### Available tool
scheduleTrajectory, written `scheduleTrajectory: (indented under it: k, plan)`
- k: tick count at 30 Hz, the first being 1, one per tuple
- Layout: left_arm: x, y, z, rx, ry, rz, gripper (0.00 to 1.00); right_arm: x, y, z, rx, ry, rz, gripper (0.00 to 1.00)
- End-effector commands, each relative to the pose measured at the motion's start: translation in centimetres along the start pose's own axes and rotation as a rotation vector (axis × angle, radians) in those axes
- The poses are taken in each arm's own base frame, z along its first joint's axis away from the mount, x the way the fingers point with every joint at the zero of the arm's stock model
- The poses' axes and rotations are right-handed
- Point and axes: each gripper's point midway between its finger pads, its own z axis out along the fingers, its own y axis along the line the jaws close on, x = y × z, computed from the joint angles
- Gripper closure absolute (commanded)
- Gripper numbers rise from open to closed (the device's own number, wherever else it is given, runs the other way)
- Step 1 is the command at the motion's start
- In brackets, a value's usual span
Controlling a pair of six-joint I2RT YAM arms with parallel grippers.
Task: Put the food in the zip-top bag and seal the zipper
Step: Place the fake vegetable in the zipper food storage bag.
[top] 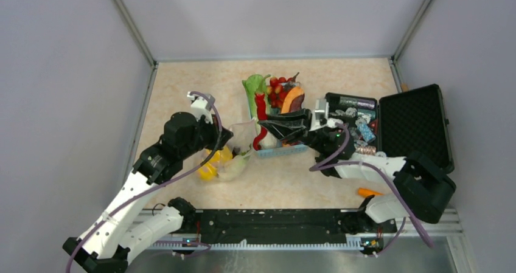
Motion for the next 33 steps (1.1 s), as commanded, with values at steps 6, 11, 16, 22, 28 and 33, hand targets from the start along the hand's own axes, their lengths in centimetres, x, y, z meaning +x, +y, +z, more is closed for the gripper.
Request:
scheduleTrajectory:
  k: [6, 11, 16, 22, 28, 33]
  plan:
    - [-1.2, -1.3, -0.4, 0.061, -0.052, -0.021, 1.0, -2.6, 0.7, 5.7, -0.107, -0.218, -0.216, 1.0]
    - [-2.0, -1.0, -1.3, 0.043, -0.11, -0.025, 1.0, 1.4, -0.8, 5.2, -0.058, -0.143, -0.14, 1.0]
    - [-3.1, -0.5, -2.3, 0.009, -0.159, -0.019, 1.0, 5.3, -0.1, 2.7, -0.041, -0.038, -0.049, 1.0]
    - [-4.2, -0.8, -3.0, 0.007, -0.188, -0.012, 1.0, 7.0, 2.9, 1.6, -0.161, 0.023, -0.061, 0.81]
    - [-5.1, -0.4, -4.2, -0.028, -0.229, -0.012, 1.0, 7.2, 2.8, 1.2, -0.161, 0.039, -0.06, 0.45]
    - [-5.2, -0.2, -4.6, -0.038, -0.235, -0.003, 1.0, 7.1, 2.4, 1.1, -0.111, 0.141, 0.017, 0.48]
